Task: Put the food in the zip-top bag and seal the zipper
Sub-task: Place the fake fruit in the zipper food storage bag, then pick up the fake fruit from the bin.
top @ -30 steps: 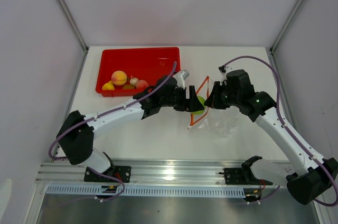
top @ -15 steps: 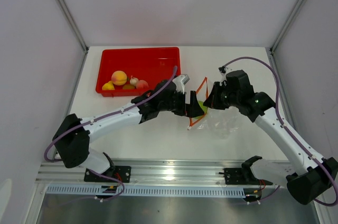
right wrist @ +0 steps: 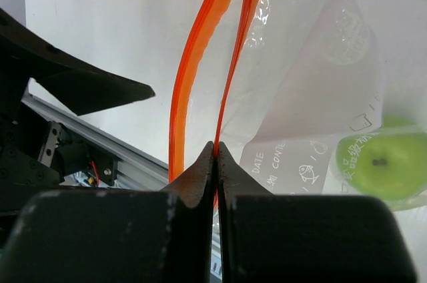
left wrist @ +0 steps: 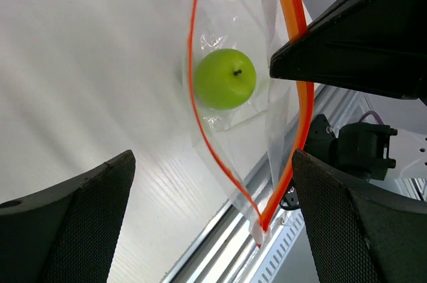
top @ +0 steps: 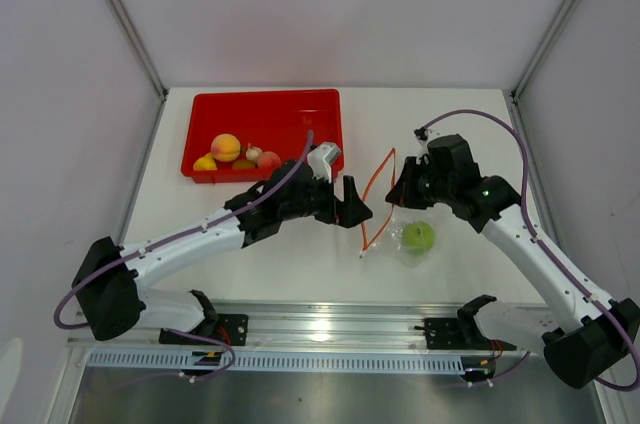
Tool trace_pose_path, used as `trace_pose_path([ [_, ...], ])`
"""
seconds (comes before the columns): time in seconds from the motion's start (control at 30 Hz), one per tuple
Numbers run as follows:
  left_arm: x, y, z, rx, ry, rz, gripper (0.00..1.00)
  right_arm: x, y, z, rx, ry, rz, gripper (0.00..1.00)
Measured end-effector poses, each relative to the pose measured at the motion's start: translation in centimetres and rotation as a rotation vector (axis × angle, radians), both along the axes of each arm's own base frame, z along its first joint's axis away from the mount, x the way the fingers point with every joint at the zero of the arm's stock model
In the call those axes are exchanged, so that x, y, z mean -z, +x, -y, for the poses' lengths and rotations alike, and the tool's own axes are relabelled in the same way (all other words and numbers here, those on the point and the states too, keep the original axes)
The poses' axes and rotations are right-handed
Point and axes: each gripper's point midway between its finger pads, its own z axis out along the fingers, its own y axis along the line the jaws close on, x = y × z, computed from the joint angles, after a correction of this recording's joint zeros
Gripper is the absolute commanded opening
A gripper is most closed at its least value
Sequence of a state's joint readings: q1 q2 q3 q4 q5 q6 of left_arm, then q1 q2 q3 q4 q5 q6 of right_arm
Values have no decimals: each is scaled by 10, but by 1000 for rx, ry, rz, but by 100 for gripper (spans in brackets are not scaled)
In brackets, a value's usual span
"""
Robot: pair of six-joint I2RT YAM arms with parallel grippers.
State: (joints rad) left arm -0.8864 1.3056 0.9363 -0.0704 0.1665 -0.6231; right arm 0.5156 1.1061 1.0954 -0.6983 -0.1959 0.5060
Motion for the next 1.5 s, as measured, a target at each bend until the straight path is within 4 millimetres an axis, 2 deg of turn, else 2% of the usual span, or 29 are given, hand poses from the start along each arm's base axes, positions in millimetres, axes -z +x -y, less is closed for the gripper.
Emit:
trace_pose_path([
  [0.37,-7,19,-37,-159,78,81,99,10,1,16,46,-72,11,0],
  [0.67,9,61,-90,-339,155,31,100,27,-9,26,26,-120,9,0],
  [0.9,8,110,-120,-499,219,-30,99,24,-10,25,2,-122,31,0],
  [1.07,-6,154,-125,-598,299,-45,99,25,-7,29,17,-139,38,0],
  [1.17,-7,187,-131,-655,366,-80,100,26,-6,31,24,-149,44,0],
  [1.23,2,207,-138,-691,418,-119,100,26,-5,32,28,-155,47,0],
  [1.33,27,222,-155,-727,502,-190,99,26,-4,33,31,-163,52,0],
  [1.43,57,222,-173,-747,587,-269,100,27,-3,34,30,-172,58,0],
  [1.5,70,220,-184,-756,629,-304,99,27,-3,35,30,-176,60,0],
])
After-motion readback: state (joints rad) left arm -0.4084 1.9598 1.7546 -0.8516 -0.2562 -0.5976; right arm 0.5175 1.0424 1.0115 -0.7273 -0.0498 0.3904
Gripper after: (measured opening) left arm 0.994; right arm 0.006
